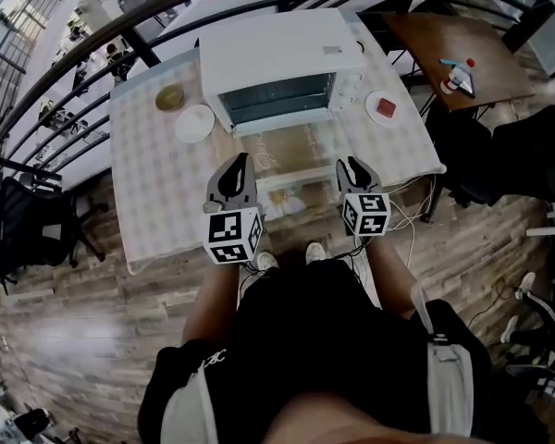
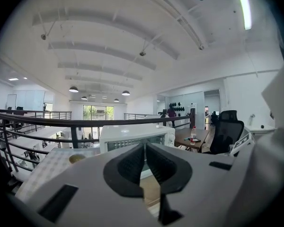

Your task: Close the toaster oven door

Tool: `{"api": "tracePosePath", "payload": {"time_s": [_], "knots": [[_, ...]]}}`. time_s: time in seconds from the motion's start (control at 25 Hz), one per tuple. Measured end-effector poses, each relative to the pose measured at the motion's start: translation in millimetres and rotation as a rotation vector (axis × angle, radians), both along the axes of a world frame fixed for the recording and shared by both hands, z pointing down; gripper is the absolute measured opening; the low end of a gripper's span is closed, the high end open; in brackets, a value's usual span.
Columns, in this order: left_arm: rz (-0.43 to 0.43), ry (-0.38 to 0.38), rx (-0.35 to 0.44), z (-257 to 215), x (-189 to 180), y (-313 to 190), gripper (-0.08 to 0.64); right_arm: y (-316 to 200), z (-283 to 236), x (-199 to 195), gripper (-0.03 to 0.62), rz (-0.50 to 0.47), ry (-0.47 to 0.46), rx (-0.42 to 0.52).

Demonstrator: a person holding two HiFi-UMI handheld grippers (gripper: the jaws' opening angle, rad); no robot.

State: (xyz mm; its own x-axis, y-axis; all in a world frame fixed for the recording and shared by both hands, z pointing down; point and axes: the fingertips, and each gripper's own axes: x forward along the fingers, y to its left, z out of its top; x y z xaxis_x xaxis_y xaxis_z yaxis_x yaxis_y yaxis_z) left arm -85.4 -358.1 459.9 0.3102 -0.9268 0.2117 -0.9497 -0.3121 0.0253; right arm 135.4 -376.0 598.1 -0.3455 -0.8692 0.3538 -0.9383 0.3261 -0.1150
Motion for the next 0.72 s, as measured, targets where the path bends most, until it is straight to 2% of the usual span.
{"api": "tracePosePath", "payload": {"time_s": [0.36, 0.56, 0.72], "knots": [[-0.010, -0.027, -0.017, 5.7, -4.1, 1.2, 0.025, 21.0, 93.2, 9.4, 0.105, -0.001, 0.053, -0.222], [-0.036, -0.040, -0.020, 4.7, -12.9, 3.2, 0.025, 16.9, 128.3, 14.6, 0.118, 0.005, 0.074, -0.288], [-0.058, -0.054, -0.022, 3.5, -18.0, 5.2, 0.025, 10.1, 142.6, 14.3, 0.120, 0.007, 0.072, -0.306]]}}
